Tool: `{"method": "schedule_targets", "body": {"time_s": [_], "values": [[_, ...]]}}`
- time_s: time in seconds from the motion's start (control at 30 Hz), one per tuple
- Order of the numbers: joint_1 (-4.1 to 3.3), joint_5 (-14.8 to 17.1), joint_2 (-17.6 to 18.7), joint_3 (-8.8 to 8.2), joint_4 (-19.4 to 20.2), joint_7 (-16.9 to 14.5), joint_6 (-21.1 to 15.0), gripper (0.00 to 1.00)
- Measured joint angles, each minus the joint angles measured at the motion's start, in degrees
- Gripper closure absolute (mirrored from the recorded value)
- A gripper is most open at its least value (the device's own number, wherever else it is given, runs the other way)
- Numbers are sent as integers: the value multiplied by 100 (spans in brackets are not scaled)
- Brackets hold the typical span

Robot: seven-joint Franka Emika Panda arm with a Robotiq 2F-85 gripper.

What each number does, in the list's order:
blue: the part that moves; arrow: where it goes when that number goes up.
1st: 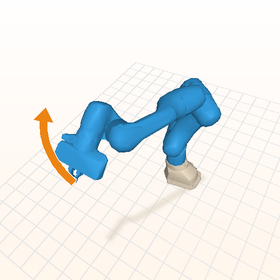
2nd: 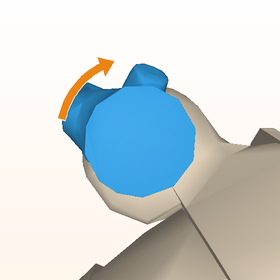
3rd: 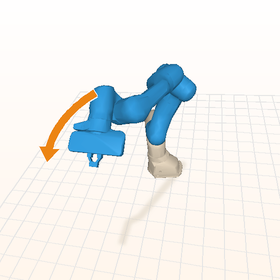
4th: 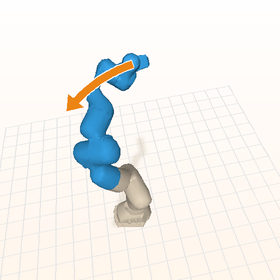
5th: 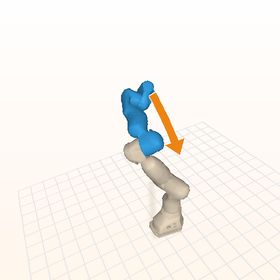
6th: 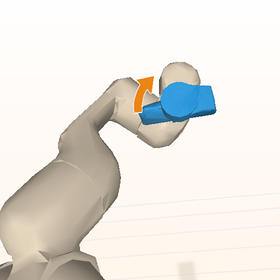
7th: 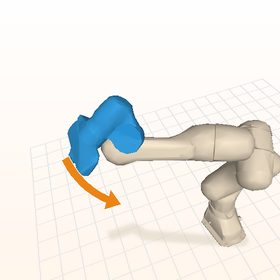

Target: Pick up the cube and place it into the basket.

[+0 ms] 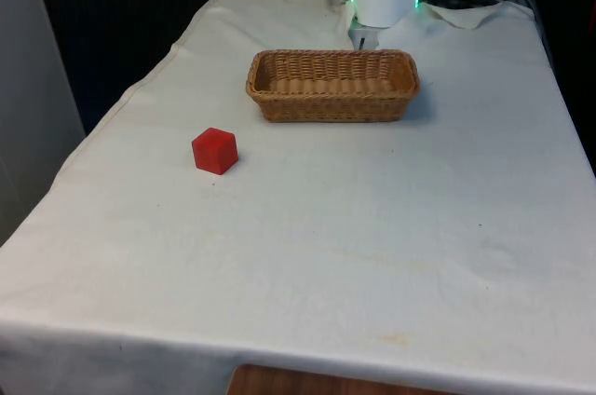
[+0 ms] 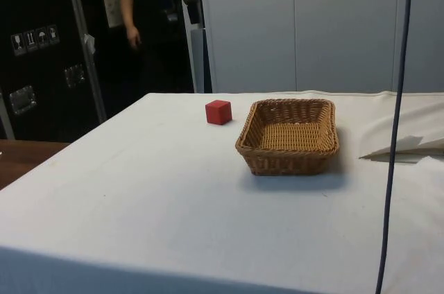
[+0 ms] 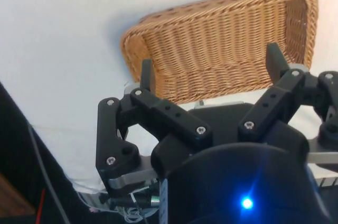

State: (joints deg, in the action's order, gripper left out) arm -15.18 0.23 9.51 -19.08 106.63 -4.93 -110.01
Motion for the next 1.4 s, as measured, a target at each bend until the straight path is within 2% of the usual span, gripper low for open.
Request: {"method": "schedule_targets", "body": {"time_s": [0.47,1.2,1.4], "values": [[6,-92,321,-183,40,-23,-315,0],[23,-74,493,-418,756,-63,-1742,0],[46,-57,510,-567,1031,-178,-2252,0]]}}
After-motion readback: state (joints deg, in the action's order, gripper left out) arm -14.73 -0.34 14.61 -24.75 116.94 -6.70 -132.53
